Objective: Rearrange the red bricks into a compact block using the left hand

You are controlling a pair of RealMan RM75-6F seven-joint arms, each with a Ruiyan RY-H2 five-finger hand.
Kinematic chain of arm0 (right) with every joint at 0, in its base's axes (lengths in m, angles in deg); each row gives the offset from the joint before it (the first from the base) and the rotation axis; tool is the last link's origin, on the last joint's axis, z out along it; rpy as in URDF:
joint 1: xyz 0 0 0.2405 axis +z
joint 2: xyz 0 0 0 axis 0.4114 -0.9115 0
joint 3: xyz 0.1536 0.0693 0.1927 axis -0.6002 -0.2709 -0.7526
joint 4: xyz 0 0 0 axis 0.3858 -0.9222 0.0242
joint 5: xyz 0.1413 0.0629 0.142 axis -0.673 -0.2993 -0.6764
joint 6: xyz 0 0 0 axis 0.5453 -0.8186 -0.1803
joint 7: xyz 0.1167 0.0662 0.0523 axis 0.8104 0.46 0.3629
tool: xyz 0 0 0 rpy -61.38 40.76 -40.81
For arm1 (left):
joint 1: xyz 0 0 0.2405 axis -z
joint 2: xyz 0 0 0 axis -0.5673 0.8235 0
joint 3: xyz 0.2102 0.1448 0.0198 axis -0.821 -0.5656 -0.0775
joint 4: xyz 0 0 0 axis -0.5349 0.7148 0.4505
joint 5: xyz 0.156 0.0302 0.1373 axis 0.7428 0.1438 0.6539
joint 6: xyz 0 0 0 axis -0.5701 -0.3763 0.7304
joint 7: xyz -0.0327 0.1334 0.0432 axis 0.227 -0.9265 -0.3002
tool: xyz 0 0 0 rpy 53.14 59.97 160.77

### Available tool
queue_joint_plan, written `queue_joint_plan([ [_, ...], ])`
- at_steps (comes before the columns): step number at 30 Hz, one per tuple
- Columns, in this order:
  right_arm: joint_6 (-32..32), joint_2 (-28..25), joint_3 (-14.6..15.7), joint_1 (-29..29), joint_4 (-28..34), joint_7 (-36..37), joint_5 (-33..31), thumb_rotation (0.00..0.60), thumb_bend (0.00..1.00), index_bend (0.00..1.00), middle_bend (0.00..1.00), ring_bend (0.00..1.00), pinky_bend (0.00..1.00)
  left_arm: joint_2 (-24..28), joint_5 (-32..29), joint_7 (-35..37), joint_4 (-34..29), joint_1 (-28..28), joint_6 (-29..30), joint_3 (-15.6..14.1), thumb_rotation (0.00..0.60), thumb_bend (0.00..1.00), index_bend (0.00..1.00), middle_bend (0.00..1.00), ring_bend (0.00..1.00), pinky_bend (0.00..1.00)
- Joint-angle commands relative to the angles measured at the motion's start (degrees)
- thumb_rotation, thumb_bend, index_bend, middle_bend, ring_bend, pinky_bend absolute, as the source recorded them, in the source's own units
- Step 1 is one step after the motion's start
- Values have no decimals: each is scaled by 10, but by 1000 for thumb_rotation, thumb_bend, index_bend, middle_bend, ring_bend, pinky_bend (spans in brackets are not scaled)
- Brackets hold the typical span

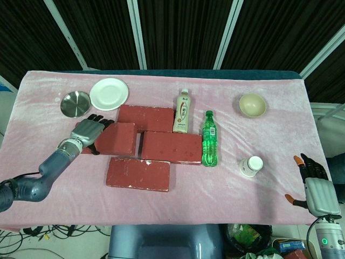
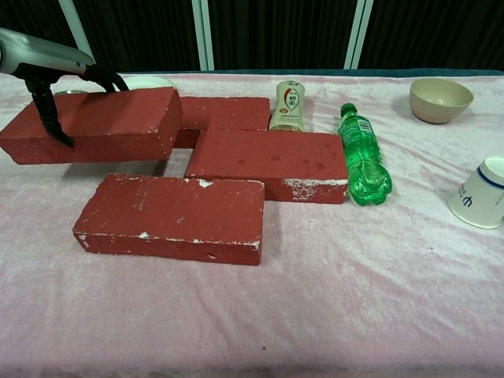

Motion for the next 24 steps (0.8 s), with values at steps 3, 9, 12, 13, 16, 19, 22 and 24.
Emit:
queue_joint_plan([
  [3,0,0,0,0,0,1,0,600,42,0,0,0,78,-14,-14,-13,11,6,7,-12,600,199,203,240,0,0],
  [9,-1,0,0,0,-1,2,1,600,42,0,0,0,78,-31,-29,-19,27,11,10,-23,600,199,204,239,0,0],
  [12,0,0,0,0,-1,2,0,600,42,0,0,0,78,-36,-33,-22,31,13,14,-27,600,198,204,239,0,0],
  [13,0,0,0,0,-1,2,0,600,42,0,0,0,78,-38,-34,-23,33,14,15,-29,600,199,204,239,0,0],
  [16,0,0,0,1,-1,2,0,600,43,0,0,0,78,-42,-35,-24,35,16,15,-31,600,199,205,239,0,0],
  [19,0,0,0,1,0,2,0,600,42,0,0,0,78,-47,-34,-24,37,18,15,-32,600,199,205,239,0,0],
  [22,1,-1,0,1,0,2,-1,600,43,0,0,0,78,-51,-31,-24,36,20,15,-32,600,199,207,239,0,0],
  [24,2,-1,0,1,0,3,-1,600,42,0,0,0,78,-52,-31,-24,36,21,16,-33,600,199,209,239,0,0],
])
